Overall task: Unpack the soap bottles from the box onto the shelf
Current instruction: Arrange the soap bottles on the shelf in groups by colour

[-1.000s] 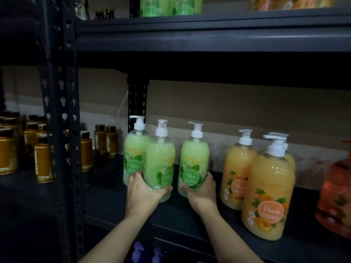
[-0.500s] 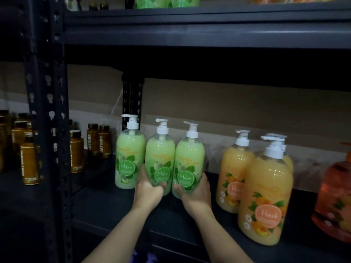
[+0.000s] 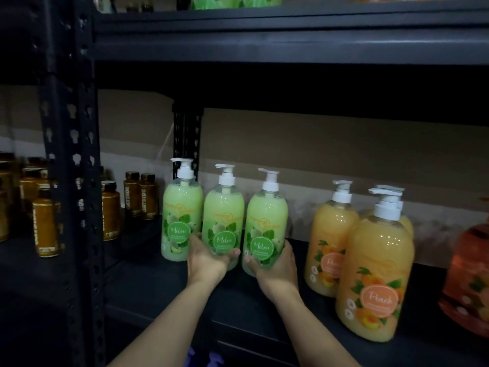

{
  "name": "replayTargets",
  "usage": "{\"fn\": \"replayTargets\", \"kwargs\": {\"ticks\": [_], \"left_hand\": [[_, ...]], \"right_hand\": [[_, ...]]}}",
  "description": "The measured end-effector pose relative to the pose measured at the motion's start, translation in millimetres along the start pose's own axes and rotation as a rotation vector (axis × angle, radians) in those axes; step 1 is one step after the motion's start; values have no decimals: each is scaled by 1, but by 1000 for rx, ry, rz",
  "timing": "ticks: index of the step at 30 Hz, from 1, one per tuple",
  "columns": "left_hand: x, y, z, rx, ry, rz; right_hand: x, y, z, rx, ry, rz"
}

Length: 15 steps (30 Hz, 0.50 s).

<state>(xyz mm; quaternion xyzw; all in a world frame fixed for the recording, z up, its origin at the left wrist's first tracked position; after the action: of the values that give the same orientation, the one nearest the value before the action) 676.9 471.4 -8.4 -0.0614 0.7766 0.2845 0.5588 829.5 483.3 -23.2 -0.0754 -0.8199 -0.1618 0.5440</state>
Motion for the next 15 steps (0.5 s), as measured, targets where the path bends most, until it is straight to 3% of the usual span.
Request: {"fn": "replayTargets", "kwargs": {"ticks": [15], "left_hand": [[10, 2, -5, -4, -82, -32]], "right_hand": [[9, 1, 10, 56, -22, 57]]}}
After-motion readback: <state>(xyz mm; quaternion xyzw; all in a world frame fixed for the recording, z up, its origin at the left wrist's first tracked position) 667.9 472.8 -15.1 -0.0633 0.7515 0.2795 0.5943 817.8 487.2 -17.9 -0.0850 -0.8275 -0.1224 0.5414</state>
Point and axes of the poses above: each hand's wrist, its own y-axis towards the middle knuckle, its own z-axis out of the palm, x = y × z, the point moved 1 cm from there along y, towards the middle knuckle, and after that the axes turned 10 degrees about z, right-handed, at the moved point
